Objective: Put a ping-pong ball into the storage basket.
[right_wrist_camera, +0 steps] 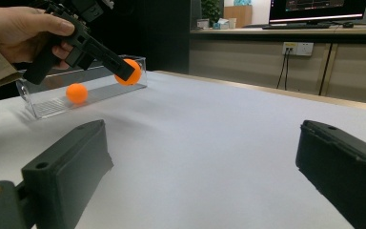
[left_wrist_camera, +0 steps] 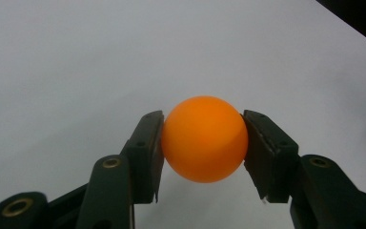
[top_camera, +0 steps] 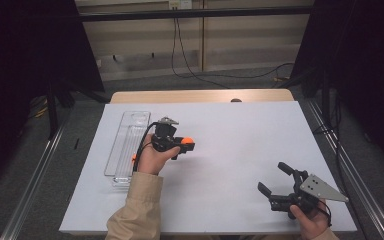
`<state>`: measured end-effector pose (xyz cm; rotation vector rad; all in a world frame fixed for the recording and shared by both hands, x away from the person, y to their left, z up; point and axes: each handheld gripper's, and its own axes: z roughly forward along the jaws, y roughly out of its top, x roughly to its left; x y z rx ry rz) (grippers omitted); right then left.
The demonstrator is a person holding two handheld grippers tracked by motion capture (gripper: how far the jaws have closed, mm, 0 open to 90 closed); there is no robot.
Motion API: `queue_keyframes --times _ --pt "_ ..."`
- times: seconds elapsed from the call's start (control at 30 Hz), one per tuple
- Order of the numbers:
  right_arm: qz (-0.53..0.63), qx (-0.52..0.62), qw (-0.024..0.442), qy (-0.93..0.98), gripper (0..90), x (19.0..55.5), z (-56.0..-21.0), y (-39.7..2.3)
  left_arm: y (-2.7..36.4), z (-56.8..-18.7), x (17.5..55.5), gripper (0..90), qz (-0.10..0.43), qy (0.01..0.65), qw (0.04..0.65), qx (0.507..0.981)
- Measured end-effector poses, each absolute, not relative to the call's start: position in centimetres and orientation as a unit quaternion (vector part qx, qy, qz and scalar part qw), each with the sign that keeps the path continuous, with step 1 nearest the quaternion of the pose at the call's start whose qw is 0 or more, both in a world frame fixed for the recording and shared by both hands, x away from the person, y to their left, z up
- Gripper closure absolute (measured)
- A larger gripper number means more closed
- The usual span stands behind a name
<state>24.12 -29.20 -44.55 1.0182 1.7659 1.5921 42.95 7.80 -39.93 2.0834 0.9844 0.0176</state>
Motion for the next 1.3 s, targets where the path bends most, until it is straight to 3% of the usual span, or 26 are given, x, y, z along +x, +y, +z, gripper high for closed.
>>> queue_keyframes --times 1.3 --pt "0.593 0.377 0.274 0.657 3.0 24.1 -44.5 -29.2 9.9 -39.1 43.1 50.9 0.014 0.407 0.406 0.818"
